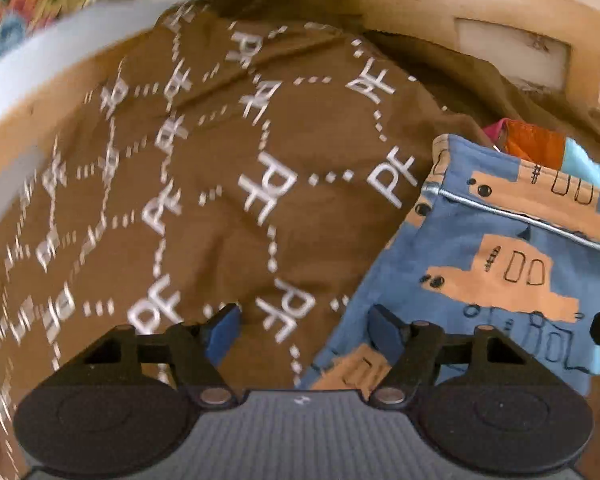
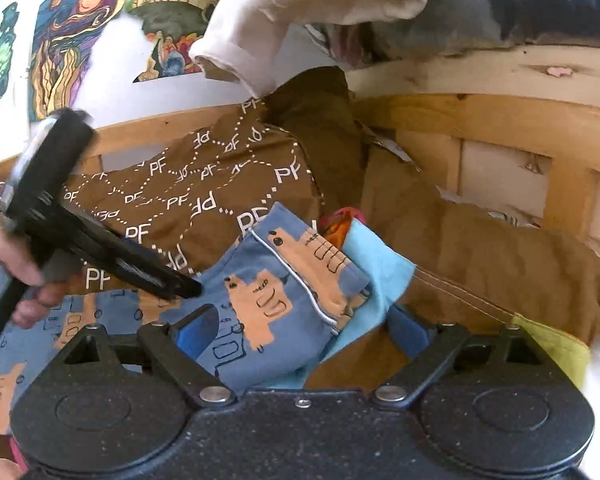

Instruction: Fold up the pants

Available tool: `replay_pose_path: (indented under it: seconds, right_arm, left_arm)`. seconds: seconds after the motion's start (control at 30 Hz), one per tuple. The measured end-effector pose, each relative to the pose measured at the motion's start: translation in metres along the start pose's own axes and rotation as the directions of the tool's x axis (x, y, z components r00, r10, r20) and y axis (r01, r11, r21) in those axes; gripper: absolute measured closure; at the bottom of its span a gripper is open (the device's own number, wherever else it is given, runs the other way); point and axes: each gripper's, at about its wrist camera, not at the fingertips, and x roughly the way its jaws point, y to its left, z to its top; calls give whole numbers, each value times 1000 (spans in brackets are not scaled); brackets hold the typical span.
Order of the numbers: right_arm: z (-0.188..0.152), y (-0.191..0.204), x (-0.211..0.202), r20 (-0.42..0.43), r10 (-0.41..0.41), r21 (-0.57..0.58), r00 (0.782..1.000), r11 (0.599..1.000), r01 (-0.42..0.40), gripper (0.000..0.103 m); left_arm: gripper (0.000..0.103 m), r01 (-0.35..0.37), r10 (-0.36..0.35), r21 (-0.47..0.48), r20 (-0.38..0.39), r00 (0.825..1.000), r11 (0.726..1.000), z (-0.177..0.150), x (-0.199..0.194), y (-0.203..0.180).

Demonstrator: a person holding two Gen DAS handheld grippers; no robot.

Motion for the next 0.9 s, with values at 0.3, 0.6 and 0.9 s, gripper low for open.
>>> replay_pose_path:
  seconds: [0.3, 0.6, 0.9]
  right_arm:
    - [10, -19, -7, 23, 116, 181, 993, 976, -118, 14]
    - [16, -36, -6, 48, 169, 295, 984, 939, -175, 21]
    - [17, -29, 5, -27, 80, 239, 996, 968, -72, 41]
  left_arm:
    - [17, 64, -52, -111, 107, 993, 992, 30, -39, 18]
    - [18, 54, -53, 133, -11, 999, 990, 40, -13, -43]
    - [9, 49, -43, 73, -77, 996, 996, 39, 2, -36]
